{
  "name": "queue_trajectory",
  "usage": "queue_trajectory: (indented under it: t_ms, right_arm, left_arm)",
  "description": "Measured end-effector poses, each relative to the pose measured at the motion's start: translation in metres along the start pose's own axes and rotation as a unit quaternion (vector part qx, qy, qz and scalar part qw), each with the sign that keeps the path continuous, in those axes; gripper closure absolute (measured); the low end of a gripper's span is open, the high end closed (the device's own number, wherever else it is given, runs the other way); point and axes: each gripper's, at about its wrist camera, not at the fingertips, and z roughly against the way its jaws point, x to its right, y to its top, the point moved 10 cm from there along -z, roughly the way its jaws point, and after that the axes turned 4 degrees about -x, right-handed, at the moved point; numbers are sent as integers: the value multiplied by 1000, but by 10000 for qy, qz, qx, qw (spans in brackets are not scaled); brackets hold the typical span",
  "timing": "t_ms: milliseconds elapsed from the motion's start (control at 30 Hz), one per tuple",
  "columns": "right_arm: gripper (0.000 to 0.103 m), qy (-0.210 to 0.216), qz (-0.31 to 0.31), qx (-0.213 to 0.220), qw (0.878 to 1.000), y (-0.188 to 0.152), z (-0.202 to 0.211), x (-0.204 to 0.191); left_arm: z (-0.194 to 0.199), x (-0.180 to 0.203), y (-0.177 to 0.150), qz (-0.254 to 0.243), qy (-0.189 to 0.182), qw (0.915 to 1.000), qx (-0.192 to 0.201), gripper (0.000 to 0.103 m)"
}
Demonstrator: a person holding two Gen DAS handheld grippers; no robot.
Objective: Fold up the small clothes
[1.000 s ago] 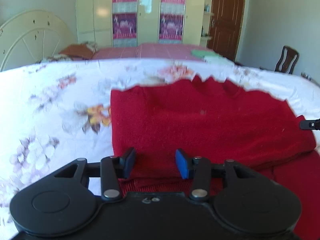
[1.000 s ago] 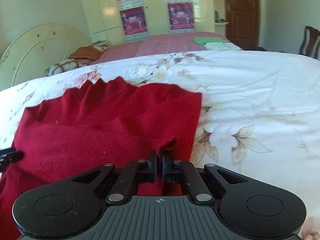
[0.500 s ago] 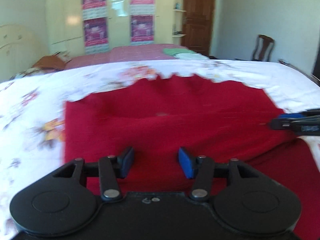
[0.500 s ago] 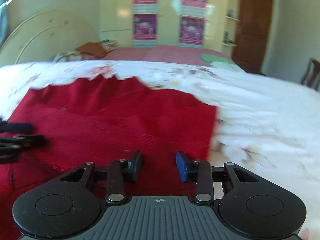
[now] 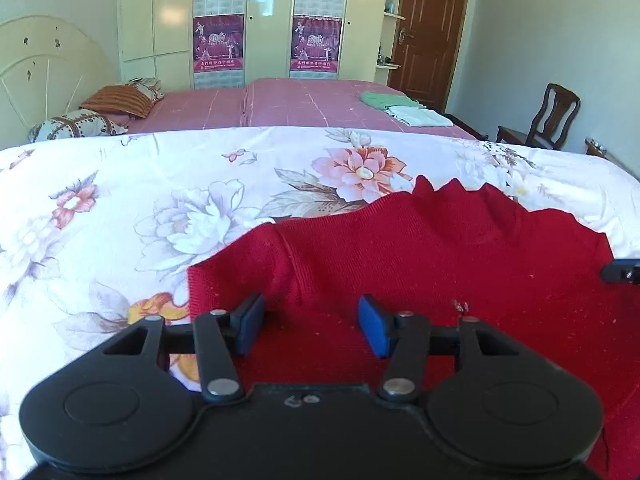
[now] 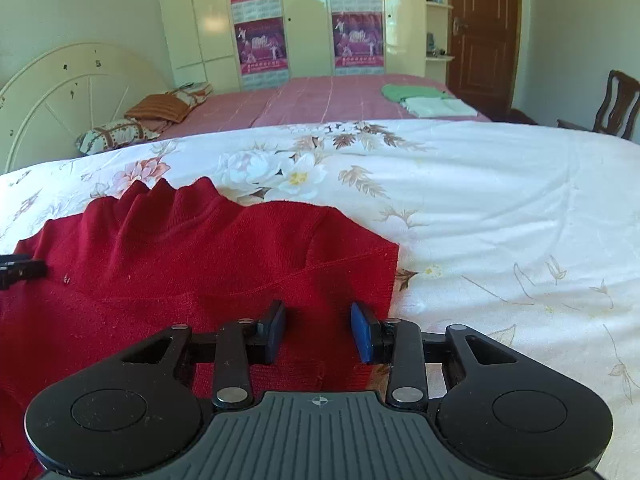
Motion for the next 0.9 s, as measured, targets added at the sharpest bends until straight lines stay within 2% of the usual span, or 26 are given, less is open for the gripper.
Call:
queue_trajectory:
  t_ms: [67, 133, 233, 267, 300, 333, 400, 467, 533, 600, 667, 733, 900]
  right_arm:
    - [67, 54, -31, 217, 9997, 5, 20, -2]
    - [67, 356, -50, 488, 9982, 5, 45, -11]
    - [67, 762, 225, 499, 9956, -13, 64, -42]
    - [67, 783, 384, 386, 9954, -23, 62, -50]
    - [67, 699, 614, 228, 9954, -36, 56, -57]
    - [68, 437, 798, -27, 9958, -51, 44, -56]
    - [68, 410, 754, 138, 9962, -56, 46, -54]
    - [67, 359, 679, 176, 9969, -49, 58, -55]
    - [67, 634, 700, 484, 9944, -42, 78, -66]
    - [67, 852, 887, 577, 9907, -49, 88, -83]
    - [67, 883, 1138, 489, 9884, -60, 84, -96]
    - [67, 631, 1331, 204, 9889, -70, 67, -99]
    - [67, 610, 1096, 214, 9919, -66, 64, -93]
  left_arm:
    - [21, 6, -2, -23, -38, 9998, 201, 51]
    - [40, 20, -12, 21, -227, 9993, 305, 51]
    - [46, 45, -40, -240, -158, 9994, 200, 50]
    - [41, 49, -52, -327, -20, 9994, 130, 50]
    - [43, 51, -56, -346, 67, 9988, 346, 50]
    - [45, 50, -59, -329, 127, 9984, 432, 49]
    - [52, 52, -55, -381, 207, 9984, 373, 50]
    - [64, 57, -53, -340, 100, 9983, 465, 49]
    - [73, 71, -53, -418, -99, 9975, 554, 49]
    - [71, 87, -59, -578, -123, 9972, 467, 49]
    - [61, 95, -68, -653, -10, 9975, 255, 48]
    - [57, 96, -70, -659, 85, 9973, 310, 46]
    - [57, 91, -71, -613, 67, 9978, 245, 42]
